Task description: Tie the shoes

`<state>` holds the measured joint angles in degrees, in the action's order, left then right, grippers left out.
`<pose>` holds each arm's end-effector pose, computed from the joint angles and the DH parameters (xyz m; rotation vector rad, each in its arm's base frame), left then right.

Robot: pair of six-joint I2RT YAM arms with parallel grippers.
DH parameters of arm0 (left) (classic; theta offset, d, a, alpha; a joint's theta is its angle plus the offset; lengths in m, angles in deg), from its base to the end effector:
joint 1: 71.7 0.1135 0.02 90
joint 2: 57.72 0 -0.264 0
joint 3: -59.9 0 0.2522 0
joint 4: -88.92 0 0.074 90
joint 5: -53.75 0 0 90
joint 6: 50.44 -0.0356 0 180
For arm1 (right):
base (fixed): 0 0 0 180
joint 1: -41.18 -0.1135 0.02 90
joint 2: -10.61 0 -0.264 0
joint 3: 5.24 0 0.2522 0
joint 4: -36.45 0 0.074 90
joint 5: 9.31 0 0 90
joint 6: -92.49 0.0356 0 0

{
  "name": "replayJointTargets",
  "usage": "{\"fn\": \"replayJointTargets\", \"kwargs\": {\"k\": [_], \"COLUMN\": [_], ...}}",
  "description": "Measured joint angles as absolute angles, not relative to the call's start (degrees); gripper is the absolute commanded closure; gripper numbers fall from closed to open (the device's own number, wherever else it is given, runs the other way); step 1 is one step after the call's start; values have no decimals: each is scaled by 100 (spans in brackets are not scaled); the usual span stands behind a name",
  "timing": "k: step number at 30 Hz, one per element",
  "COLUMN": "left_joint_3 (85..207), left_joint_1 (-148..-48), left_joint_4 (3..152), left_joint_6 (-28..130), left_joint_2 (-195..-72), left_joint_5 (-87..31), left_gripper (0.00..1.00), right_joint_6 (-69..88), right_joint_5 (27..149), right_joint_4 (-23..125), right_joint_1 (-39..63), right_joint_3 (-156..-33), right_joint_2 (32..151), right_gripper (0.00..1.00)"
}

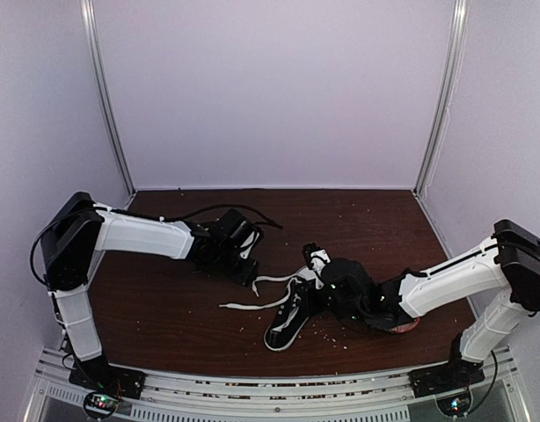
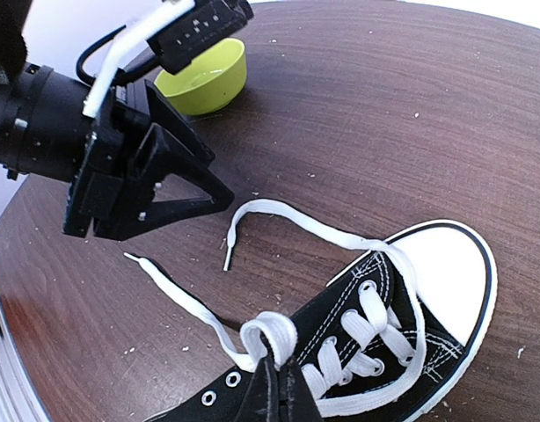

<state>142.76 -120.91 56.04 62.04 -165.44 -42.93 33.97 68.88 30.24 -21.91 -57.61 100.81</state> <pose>0.2563 -0.2907 0.1665 0.5585 2.5406 -0.3174 0.1481 0.2756 0.1658 -0.4773 2.1532 0.7493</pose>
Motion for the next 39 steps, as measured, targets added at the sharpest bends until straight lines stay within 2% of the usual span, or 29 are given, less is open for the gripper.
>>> {"fn": "replayJointTargets", "kwargs": {"k": [5,11,18,24,27,34,39], "left_joint_3": [14490,14556,14556,14304,13821,13579,12978], "left_joint_1": [-12091,-12091,-12091,-12093,-12091,-12133,-12476], "left_joint_4": [5556,5537,5578,5827,5871,5827,5368], "left_joint_6": [6191,6191,6141,6338,6523,6906,7269], "left_joint_2": [-16802,-17016,-17182,-17036,-16474,-15071,-14455], "left_joint_5": [-4247,-4151,-4004,-4124,-4179,-3914,-3504], "left_gripper": [53,63,100,100,100,100,100], "right_joint_6": [3400,3402,3426,3472,3529,3583,3607], "right_joint_5": [6888,6890,6888,6890,6888,6892,6918], "right_joint_4": [3024,3024,3017,2991,2978,3000,3031], "right_joint_1": [-2191,-2191,-2191,-2191,-2191,-2180,-2162], "right_joint_3": [-5761,-5761,-5761,-5761,-5761,-5768,-5816], "right_joint_2": [10081,10081,10081,10087,10092,10100,10129], "right_gripper": [100,100,100,100,100,100,100]}}
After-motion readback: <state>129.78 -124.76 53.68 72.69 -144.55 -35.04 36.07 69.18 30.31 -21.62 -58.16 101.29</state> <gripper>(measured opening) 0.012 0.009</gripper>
